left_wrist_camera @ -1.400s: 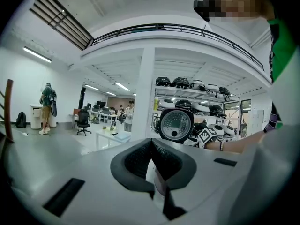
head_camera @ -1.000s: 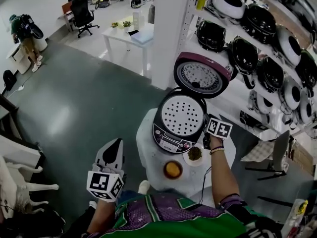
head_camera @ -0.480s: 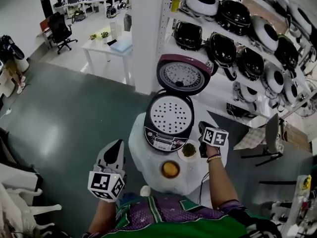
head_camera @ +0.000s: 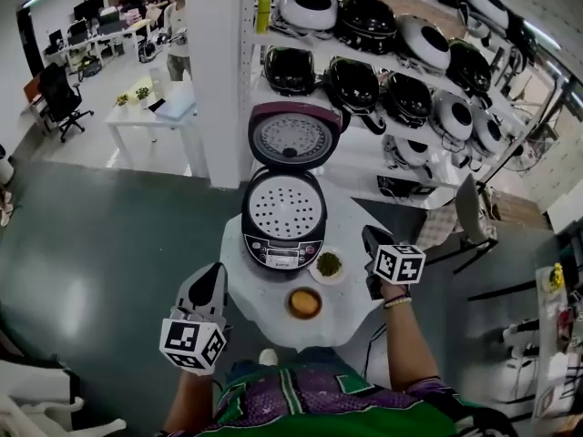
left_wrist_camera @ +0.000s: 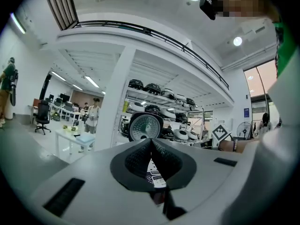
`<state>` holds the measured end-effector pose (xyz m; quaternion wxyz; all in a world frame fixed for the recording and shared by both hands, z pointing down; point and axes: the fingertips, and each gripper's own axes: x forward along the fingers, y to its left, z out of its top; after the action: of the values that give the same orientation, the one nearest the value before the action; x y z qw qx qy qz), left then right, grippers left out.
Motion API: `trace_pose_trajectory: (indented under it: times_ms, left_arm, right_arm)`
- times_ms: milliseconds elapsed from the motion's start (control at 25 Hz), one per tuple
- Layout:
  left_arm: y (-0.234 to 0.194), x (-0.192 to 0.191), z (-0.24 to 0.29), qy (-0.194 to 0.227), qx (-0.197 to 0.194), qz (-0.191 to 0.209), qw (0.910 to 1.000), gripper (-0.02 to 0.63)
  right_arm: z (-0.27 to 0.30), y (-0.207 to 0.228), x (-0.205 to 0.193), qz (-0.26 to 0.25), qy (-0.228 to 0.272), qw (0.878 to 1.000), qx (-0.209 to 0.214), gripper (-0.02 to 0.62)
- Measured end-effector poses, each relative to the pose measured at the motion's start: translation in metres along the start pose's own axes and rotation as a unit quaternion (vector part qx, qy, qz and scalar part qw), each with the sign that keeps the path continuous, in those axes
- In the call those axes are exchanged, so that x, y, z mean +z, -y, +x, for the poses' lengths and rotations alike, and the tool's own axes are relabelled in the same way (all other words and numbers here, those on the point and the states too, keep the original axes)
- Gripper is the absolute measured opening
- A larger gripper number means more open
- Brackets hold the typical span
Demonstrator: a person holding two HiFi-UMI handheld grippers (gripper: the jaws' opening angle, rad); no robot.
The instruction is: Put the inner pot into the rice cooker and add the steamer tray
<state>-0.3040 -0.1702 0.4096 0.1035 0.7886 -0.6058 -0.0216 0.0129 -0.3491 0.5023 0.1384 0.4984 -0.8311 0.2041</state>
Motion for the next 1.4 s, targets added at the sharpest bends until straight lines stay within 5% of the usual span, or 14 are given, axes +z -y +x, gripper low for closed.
trace_pose_trajectory:
  times_ms: [480,640,920,1080,1240,1400]
  left_arm:
    - [0.050,0.008,-0.010,0.001,-0.066,0.008,0.9978,0.021]
    - [0.079,0.019,-0.015,0.024,-0.102,-0.074,0.9917,0.021]
    - [0.159,0.026,-0.045,0.034,-0.084,-0.020,0.9957,0.021]
    - [0.210,0.020,-0.067,0.039,-0.080,-0.002,0.9960,0.021]
    - [0.248,0.010,-0.095,0.031,-0.052,0.058,0.9965,0.021]
    - [0.277,0.000,-0.130,0.041,-0.053,0.047,0.9966,0.021]
  right_arm:
    - [-0.132,-0.007,0.020,0.005,0.111,0.994,0.006,0.005]
    - [-0.186,-0.016,0.010,0.030,0.145,0.988,0.047,0.005]
    - [-0.300,-0.024,0.001,0.014,0.183,0.980,0.079,0.006]
    - [-0.362,-0.015,0.004,0.005,0.211,0.975,0.067,0.006]
    - [-0.406,0.000,-0.007,0.005,0.210,0.977,0.036,0.006]
    - [-0.432,0.005,-0.032,-0.009,0.199,0.980,0.012,0.005]
